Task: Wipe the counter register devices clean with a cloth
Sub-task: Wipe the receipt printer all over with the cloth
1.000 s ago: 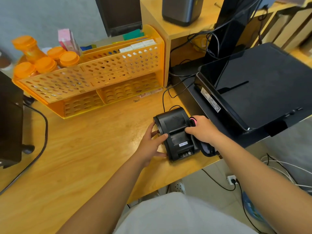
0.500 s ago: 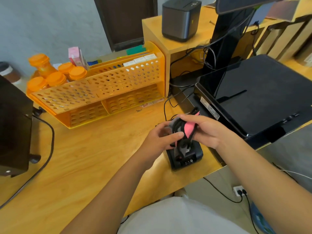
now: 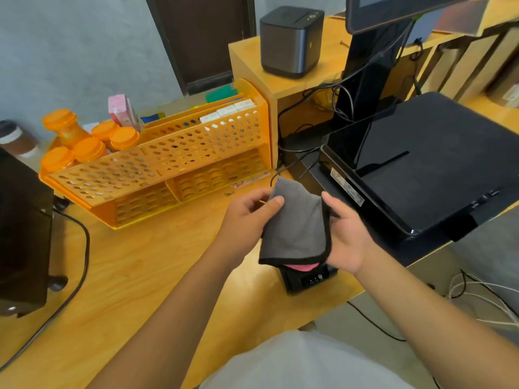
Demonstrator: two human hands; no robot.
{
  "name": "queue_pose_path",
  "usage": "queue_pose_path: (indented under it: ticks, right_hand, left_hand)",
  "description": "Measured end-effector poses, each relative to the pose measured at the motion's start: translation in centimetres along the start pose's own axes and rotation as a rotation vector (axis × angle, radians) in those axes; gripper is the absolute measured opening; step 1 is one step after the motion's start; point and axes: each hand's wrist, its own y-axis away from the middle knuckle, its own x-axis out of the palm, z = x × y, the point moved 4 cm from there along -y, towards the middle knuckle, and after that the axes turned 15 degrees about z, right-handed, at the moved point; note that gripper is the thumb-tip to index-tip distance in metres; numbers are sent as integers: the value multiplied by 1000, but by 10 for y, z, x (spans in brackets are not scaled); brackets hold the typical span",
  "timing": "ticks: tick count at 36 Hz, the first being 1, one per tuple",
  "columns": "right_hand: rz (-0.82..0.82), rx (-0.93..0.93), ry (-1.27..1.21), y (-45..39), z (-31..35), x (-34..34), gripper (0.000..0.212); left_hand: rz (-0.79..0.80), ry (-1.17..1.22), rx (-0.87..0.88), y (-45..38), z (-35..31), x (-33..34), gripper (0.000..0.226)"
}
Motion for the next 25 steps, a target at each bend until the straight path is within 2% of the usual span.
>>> queue_pose_path:
  ticks: [4, 7, 9, 13, 15, 18, 21, 25]
  right_hand:
    - [-37, -29, 76, -5, -1, 2, 50]
    - [-91, -60, 100, -8, 4, 2, 50]
    - [-92, -74, 80, -9, 8, 3, 54]
    - [-15, -63, 66, -7, 13, 8, 67]
    - [-2, -48, 73, -8, 16, 8, 64]
    - [-103, -64, 98, -12, 27, 3, 49]
    - [-228, -167, 121, -14, 45, -1, 42]
    - [-305, -279, 136, -12, 64, 1, 32]
  left_hand:
    - [-37, 26, -71, -16, -5, -4, 15]
    - [-8, 0, -113, -21, -2, -3, 37]
    - [3, -4, -101, -24, 2, -4, 43]
    - [101, 137, -101, -29, 12, 1, 29]
    - [116, 172, -124, -34, 13, 3, 34]
    - [-36, 81, -185, -48, 9, -5, 48]
    - [-201, -4, -170, -69, -4, -22, 59]
    - [-231, -175, -101, -109, -35, -39, 70]
